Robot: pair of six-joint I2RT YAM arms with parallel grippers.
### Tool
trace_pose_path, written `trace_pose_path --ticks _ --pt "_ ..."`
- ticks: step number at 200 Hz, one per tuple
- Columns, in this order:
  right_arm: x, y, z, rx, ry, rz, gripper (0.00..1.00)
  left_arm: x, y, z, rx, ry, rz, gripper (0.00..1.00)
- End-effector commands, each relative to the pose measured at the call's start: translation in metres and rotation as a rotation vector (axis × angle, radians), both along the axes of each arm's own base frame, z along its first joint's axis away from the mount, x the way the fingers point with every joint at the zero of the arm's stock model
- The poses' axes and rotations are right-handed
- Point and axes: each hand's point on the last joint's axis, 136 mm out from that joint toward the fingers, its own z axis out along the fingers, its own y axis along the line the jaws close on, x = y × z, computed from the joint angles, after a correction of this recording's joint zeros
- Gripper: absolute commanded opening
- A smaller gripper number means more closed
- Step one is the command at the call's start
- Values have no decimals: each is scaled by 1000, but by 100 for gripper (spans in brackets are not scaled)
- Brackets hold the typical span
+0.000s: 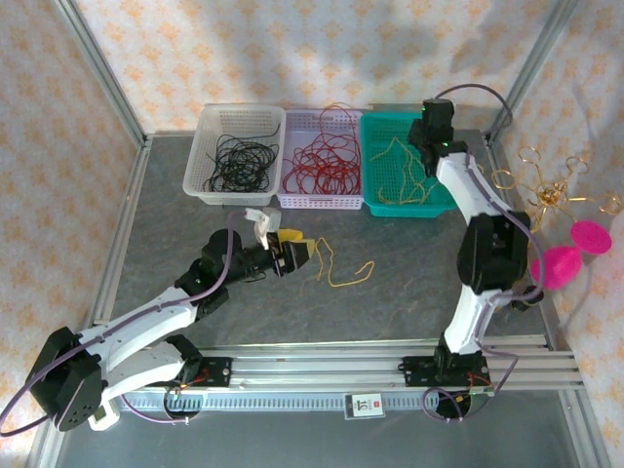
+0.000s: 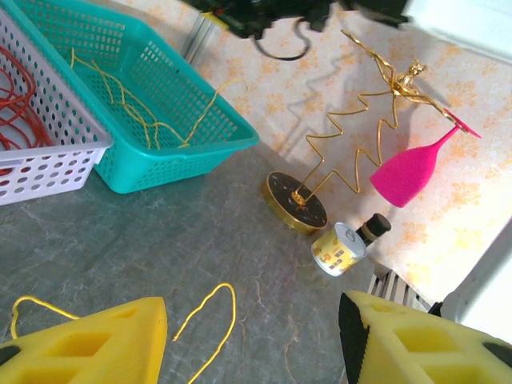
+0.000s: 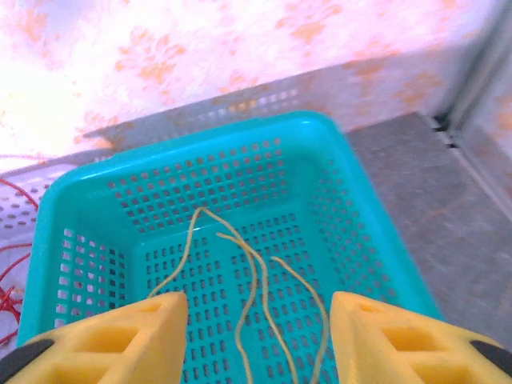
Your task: Untangle the cables
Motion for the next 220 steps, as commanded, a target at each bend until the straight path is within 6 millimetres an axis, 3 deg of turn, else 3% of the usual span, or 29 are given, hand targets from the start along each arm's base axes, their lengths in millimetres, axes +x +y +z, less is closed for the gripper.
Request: trace_pose_path --ticks 1,21,72,123,147,220 --pt "-26 -37 -34 -15 75 -150 51 -6 2 11 -39 -53 -13 58" --pt "-31 -47 -53 7 108 -175 52 -7 0 11 -40 -54 -31 58" --pt "-17 -50 -101 32 190 -216 52 -10 -2 8 -46 -50 -49 58" --pt "-20 -51 -119 57 197 -249 51 -10 1 2 -38 -42 -35 58" --pt "-20 -47 -118 67 191 -235 51 -9 0 0 -34 -40 -36 58" --pt "-16 -18 -83 60 143 -124 48 -9 -2 -2 -42 -34 -45 58"
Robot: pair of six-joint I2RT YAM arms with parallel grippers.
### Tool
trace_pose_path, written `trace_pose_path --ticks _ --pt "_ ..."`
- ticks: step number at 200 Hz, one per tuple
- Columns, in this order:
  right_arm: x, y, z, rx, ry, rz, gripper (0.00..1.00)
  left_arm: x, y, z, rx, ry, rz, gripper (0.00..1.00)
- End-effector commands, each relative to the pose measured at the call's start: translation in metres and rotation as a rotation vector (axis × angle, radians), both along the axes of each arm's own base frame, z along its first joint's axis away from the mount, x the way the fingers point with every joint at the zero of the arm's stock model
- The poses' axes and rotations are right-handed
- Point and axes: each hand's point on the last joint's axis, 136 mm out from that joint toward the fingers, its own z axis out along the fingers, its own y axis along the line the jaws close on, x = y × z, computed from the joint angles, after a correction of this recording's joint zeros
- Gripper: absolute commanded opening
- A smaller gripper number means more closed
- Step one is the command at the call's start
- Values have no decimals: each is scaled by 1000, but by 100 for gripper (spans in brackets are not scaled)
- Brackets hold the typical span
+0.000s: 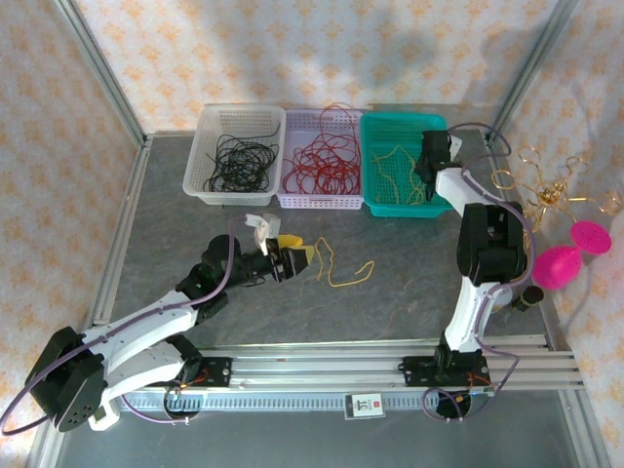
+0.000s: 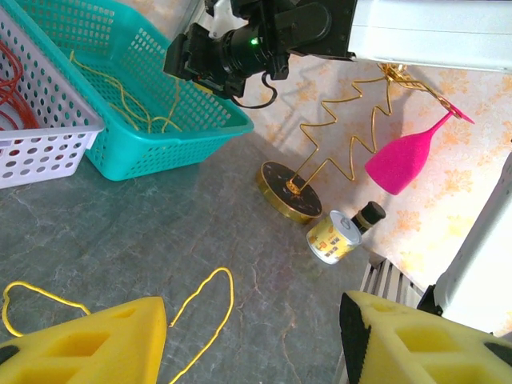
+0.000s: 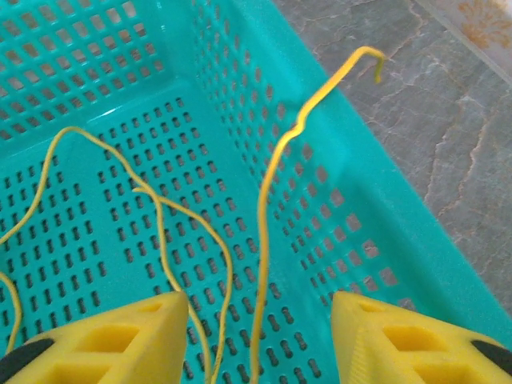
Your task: Untangle the cables
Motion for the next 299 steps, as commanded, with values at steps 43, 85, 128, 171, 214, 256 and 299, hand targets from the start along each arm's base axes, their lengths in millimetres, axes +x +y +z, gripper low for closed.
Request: trace_pose_path --ticks 43,85,128,171,214,256,299 --pt "-9 29 86 -30 -141 83 47 -6 7 7 -29 -27 12 58" --pt "-44 40 100 -23 -142 123 47 -8 17 -5 -18 25 54 59" --pt "-95 47 81 52 -95 166 48 -5 28 -38 33 143 128 59" --pt "-165 142 38 177 58 444 48 -1 35 -70 25 288 201 59" --pt "-252 183 -18 301 230 518 51 -5 36 -96 28 375 212 47" --pt "-281 197 -47 441 257 536 54 -2 30 -118 46 449 219 40" --pt "-278 194 -66 483 205 483 50 6 23 -120 17 459 217 42"
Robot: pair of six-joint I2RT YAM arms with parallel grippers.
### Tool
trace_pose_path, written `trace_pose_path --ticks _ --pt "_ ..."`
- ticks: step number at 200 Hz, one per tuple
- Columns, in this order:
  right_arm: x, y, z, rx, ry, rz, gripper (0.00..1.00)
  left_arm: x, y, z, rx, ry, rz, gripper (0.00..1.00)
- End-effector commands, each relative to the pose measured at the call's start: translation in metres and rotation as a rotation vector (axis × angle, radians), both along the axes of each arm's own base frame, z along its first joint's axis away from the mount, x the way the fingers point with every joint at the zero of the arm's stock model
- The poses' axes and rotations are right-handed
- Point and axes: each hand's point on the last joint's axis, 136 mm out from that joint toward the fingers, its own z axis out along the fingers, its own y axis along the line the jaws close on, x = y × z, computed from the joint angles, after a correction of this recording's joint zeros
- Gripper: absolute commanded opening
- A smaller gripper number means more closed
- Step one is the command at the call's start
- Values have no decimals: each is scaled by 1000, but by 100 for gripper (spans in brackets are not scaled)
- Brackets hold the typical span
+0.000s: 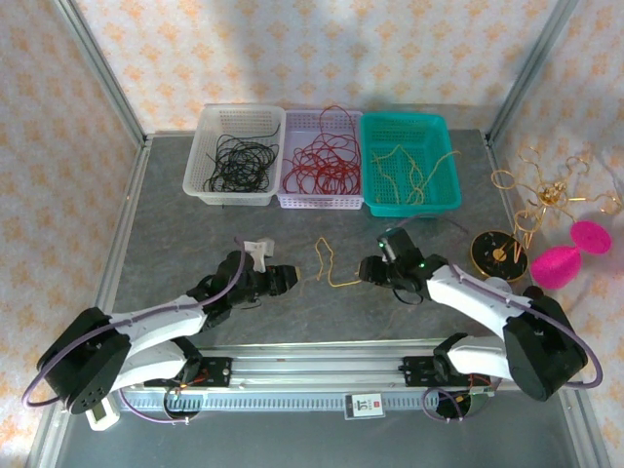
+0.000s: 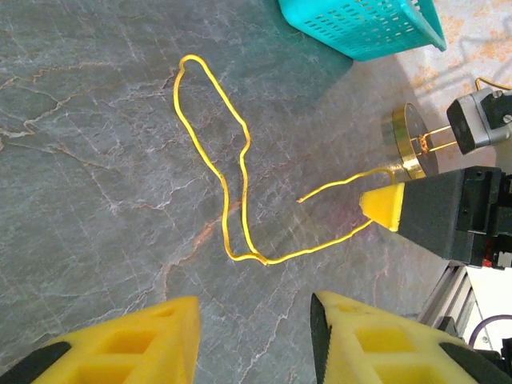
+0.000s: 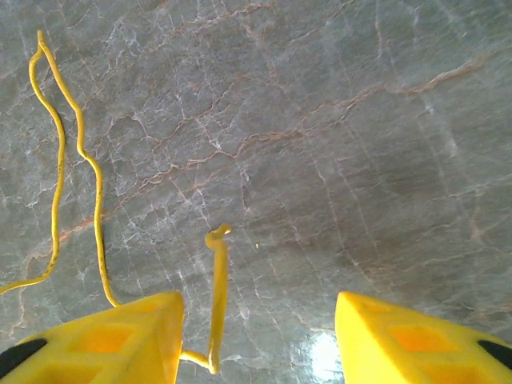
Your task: Untangle the cables
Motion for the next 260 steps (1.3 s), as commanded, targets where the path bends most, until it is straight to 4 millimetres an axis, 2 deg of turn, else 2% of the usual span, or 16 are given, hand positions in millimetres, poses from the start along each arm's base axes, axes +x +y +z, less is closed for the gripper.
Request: trace_pose_path --ticks 1,46,69,87,105,148,178,204,228,260 --pt "12 5 3 67 -60 -59 50 9 -8 16 -62 -42 13 42" --pt "31 10 15 110 -170 -78 29 11 -12 14 -64 -30 10 42" --pt "34 15 22 131 -197 -53 16 10 -12 14 -76 -29 14 42" --pt "33 11 24 105 -212 -48 7 10 -11 17 -93 -36 23 42" --pt "35 12 50 133 -299 -21 0 12 -11 20 -105 -43 34 42" --pt "31 26 121 250 -521 102 0 15 -21 50 -284 -87 33 42" --pt "23 38 156 302 -646 214 0 19 -34 91 -471 -151 4 47" --pt "20 43 170 341 -685 242 0 22 -41 113 -592 -157 -15 48" --pt "20 44 175 375 -706 235 0 24 -39 111 -626 -146 12 39" --pt "22 44 183 391 -732 226 0 25 -36 108 -622 -141 36 36"
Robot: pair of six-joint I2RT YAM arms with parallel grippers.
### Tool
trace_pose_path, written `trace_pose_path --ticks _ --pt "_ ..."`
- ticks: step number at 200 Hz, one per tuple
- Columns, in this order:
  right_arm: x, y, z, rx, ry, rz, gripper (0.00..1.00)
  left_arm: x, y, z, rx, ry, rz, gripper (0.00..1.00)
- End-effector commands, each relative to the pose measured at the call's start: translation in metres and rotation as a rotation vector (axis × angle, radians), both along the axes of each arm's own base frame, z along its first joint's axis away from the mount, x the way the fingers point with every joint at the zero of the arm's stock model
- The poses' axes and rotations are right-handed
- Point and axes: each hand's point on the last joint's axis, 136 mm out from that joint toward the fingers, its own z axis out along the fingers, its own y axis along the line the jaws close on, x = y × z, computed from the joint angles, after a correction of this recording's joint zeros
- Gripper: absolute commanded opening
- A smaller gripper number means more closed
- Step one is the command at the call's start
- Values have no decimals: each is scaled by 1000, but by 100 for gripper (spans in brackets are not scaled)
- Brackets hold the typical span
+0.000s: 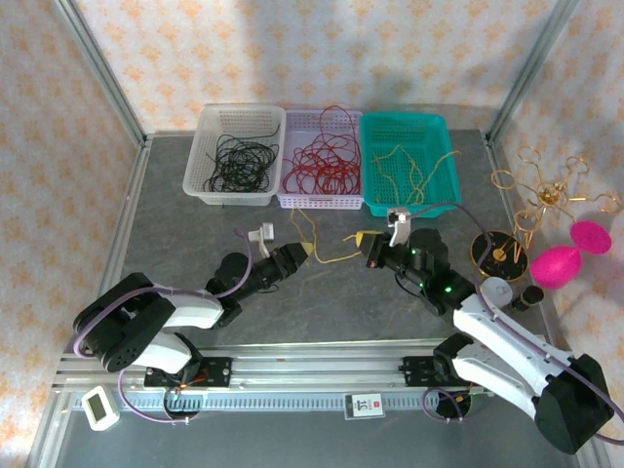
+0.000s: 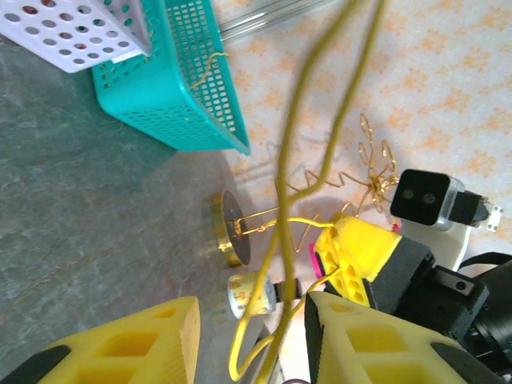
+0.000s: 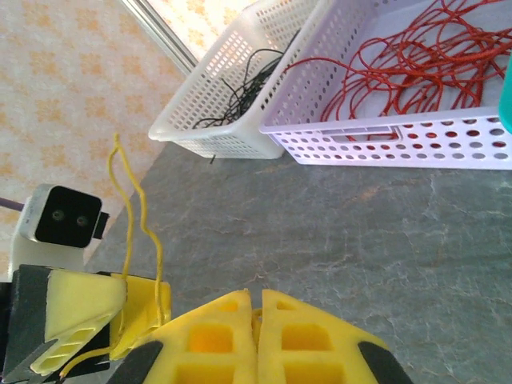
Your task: Untangle the cables
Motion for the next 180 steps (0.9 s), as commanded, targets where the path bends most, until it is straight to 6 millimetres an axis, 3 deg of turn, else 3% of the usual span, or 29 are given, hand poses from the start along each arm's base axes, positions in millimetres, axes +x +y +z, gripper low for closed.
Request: trace_pose_path --ticks 1,42,79,119,164,180 --pt "0 3 25 49 -84 14 0 -1 0 27 -86 -61 7 36" --pt "3 1 29 50 -99 -3 0 -1 4 24 -58 -55 23 20" --pt "7 -3 30 56 -107 -38 0 -5 9 23 -47 -55 34 20" --pt "12 -9 36 69 -129 -82 0 -7 13 16 -2 -45 43 3" --pt "14 -12 42 82 -144 -105 0 -7 10 16 27 -58 33 0" --pt "16 -17 43 71 -151 -137 0 -6 14 7 58 -42 53 0"
